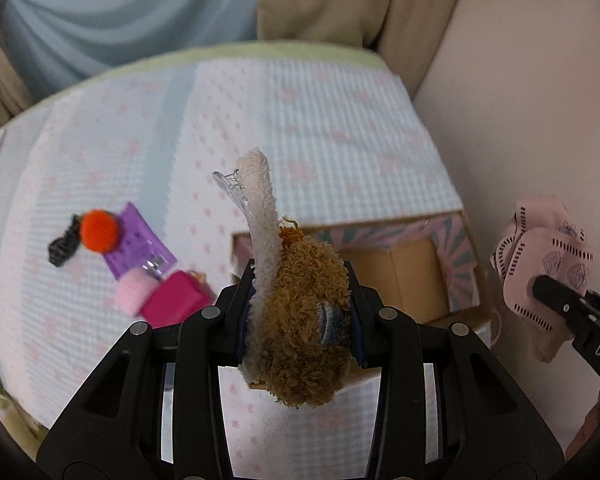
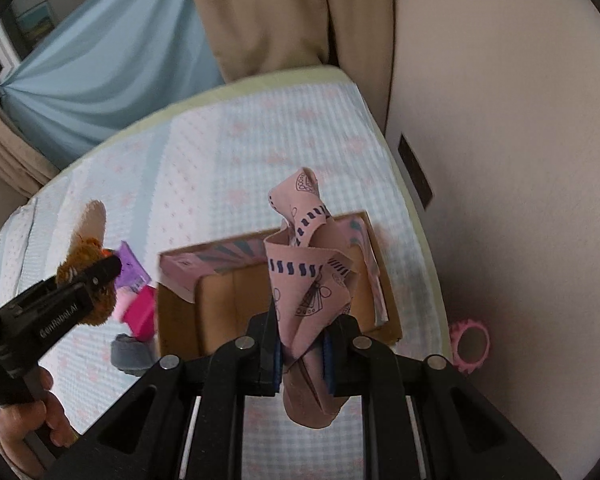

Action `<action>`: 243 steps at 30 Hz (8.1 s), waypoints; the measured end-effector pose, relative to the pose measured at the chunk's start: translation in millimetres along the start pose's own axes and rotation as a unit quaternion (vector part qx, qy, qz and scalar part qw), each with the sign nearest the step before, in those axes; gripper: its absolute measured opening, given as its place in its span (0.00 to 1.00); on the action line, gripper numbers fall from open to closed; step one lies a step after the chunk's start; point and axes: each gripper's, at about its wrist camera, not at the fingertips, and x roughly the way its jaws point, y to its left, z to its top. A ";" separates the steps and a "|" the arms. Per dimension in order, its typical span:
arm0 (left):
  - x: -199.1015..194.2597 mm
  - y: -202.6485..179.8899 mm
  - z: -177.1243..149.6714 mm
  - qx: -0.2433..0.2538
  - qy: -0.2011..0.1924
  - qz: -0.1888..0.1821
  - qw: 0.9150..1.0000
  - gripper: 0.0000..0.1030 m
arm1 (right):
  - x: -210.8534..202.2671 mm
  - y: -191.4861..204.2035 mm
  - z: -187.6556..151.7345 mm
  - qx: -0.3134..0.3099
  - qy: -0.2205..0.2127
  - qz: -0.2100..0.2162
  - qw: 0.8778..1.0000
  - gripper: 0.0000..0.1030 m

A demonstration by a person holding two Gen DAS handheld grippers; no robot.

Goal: Organize soft objects
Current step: 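Carry both items to the cardboard box and open both tools inside it, then withdraw both tools from the box back toward the remaining items, then grasp the black scrunchie with the left tool while the right tool grasps the pink hair tie, then carry scrunchie and hair tie over the box and open both tools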

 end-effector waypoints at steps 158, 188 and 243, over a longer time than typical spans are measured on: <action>211.6 437.6 -16.5 0.181 0.063 -0.002 0.981 0.38 | 263.1 373.6 -105.9 0.224 0.070 -0.111 0.966 0.37; 75.5 448.3 1.2 0.094 -0.009 -0.004 0.995 0.30 | 162.8 403.0 -91.5 0.177 -0.015 -0.031 0.984 0.20; 7.7 -2.6 -20.7 0.013 0.024 -0.010 1.000 0.30 | -4.6 0.5 2.2 0.012 -0.016 0.017 1.000 0.20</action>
